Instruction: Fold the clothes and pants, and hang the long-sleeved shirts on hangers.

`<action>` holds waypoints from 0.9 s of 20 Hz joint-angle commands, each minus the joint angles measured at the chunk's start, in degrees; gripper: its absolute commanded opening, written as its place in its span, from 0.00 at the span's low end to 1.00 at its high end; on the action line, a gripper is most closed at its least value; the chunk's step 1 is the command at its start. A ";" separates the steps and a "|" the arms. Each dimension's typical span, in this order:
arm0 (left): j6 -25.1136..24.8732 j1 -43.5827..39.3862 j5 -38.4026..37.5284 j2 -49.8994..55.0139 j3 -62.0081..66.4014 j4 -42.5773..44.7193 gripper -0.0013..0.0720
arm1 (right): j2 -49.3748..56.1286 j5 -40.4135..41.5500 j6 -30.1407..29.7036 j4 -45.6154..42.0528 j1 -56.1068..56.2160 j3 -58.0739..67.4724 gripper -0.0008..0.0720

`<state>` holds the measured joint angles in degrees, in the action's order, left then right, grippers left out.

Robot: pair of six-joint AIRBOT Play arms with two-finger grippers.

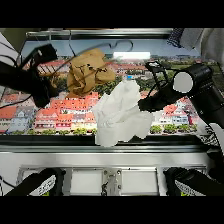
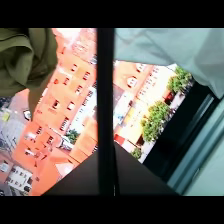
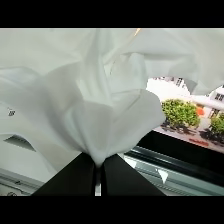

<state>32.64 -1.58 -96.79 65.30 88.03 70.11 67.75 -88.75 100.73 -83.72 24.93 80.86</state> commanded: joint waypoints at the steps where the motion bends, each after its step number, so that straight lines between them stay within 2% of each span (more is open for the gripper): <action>1: -9.35 1.77 -2.80 -7.15 -12.57 -0.72 0.04 | 0.02 0.00 0.02 0.00 0.02 -0.02 0.04; 5: -12.98 5.44 -5.14 -15.04 -25.64 -1.16 0.04 | 0.02 0.00 0.00 0.00 0.02 -0.02 0.04; 9: -13.42 5.77 -5.22 -18.36 -34.07 -1.14 0.04 | 0.02 0.00 0.00 0.00 0.02 -0.02 0.04; 15: -13.68 5.77 -1.68 -18.18 -38.97 -1.20 0.04 | 0.02 0.00 0.00 0.00 0.02 -0.02 0.04; 18: -14.27 5.66 -2.43 -16.72 -38.99 -1.25 0.04 | 0.02 0.00 0.02 0.00 0.02 -0.02 0.04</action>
<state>18.92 4.12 -99.35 47.72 49.82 68.86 67.75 -88.75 100.73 -83.72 24.93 80.86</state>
